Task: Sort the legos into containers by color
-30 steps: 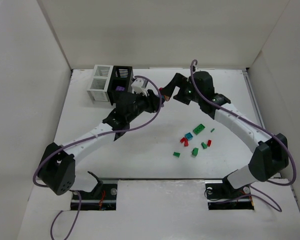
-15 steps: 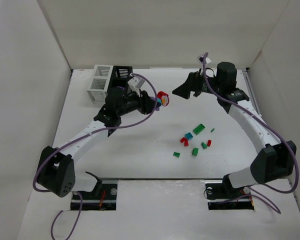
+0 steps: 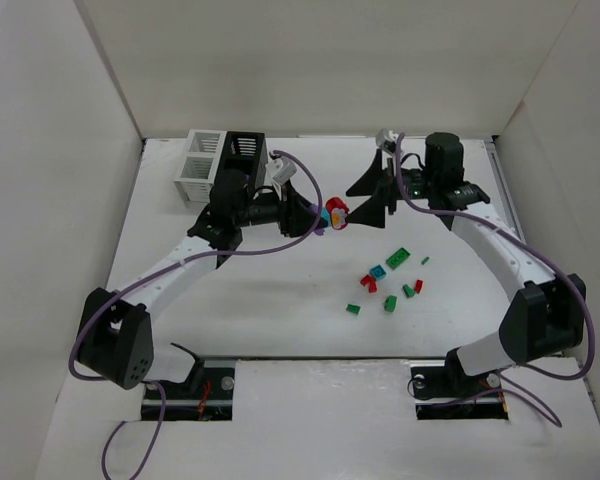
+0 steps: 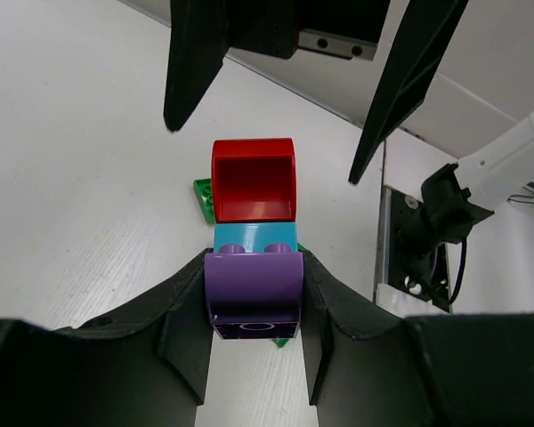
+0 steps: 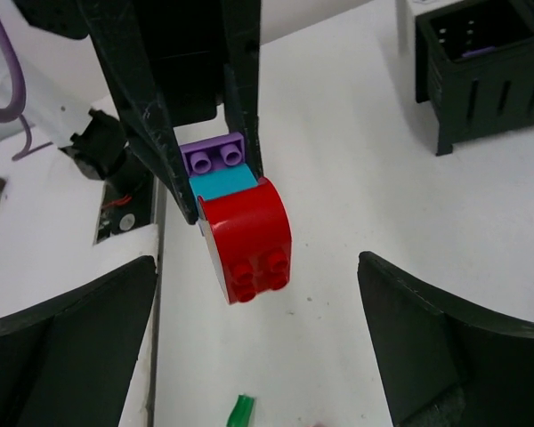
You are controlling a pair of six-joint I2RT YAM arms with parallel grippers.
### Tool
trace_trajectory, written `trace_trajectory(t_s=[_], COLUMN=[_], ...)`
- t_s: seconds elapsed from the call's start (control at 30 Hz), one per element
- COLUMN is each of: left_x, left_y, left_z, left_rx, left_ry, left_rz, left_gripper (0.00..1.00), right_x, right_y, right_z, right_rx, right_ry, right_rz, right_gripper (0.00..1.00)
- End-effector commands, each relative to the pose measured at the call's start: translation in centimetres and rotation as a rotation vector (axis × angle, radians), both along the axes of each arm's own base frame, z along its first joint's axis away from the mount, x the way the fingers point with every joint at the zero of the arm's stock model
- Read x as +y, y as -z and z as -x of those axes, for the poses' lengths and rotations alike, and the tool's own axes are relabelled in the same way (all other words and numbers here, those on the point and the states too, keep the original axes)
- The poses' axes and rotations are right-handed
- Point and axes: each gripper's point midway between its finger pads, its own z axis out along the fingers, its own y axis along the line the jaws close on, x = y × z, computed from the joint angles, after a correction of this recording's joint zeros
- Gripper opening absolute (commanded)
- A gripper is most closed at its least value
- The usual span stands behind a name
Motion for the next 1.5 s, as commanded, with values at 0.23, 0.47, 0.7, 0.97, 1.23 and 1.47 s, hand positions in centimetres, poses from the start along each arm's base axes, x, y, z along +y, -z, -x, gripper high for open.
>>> trace_trajectory(t_s=[0.23,0.47,0.7,0.97,1.23,1.47], left_x=[-0.5,-0.5,-0.9,-0.8,-0.9,-1.3], left_y=[-4.0,-4.3,-4.0,-3.2,-3.2,-3.0], left_z=[0.8,0.6,0.8,0.9,0.9,0.5], left_rx=[-0.113,-0.112,-0.103,-0.076,-0.056,-0.038], left_ry=[0.091,0.080,0.089,0.088,0.097,0.106], left_rz=[0.075,0.089,0.085,0.078,0.081,0.079], left_gripper=[0.05,0.05,0.05,0.05,0.09,0.31], right_x=[3.9,4.7,5.3,4.9,4.8,4.9], right_y=[-0.6,0.1,-0.3,-1.5,-2.2,-1.7], right_z=[1.6,1.9,2.3,2.8,3.3,3.5], right_rx=[-0.143,-0.123,-0.141,-0.159,-0.175,-0.145], right_ry=[-0.160,-0.183,-0.202,-0.214,-0.222,-0.252], right_rz=[-0.022,-0.018,-0.025,-0.042,-0.050,-0.056], right_gripper=[0.97,0.70,0.52,0.52,0.15,0.00])
